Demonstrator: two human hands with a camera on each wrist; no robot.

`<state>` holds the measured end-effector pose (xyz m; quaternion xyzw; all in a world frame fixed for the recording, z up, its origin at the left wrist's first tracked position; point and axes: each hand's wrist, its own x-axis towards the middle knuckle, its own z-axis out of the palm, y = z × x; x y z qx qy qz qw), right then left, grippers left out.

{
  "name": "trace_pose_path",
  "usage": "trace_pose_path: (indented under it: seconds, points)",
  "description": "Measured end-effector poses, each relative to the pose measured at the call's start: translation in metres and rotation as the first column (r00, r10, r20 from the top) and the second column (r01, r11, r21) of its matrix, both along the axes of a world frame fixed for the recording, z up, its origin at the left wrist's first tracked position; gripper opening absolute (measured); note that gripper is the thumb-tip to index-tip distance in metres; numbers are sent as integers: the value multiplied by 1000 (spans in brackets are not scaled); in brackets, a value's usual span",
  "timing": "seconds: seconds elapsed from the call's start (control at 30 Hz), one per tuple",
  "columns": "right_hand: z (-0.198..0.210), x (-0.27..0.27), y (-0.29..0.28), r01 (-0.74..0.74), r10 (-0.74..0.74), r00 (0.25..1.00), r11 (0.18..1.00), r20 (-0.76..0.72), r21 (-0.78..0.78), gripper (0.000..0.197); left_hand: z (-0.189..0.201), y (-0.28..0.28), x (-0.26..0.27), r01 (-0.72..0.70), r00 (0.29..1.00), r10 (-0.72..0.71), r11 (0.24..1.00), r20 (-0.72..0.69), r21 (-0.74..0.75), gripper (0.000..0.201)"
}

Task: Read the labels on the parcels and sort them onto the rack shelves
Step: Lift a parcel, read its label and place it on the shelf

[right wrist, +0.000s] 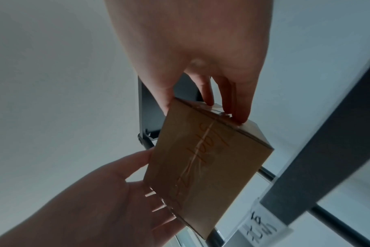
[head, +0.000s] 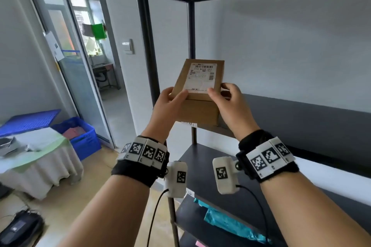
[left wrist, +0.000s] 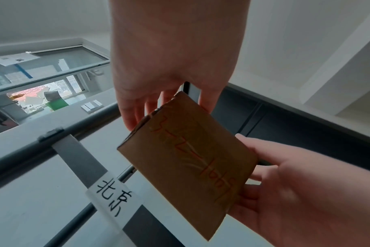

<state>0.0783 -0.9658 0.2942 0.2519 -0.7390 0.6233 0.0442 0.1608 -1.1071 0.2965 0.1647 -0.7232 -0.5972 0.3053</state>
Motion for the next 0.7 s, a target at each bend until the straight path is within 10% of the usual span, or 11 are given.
trace_pose_path:
  seconds: [0.7]
  points:
    - [-3, -51, -40, 93, -102, 994, 984, 50, 154, 52, -1, -45, -90, 96, 986, -85, 993, 145, -70, 52]
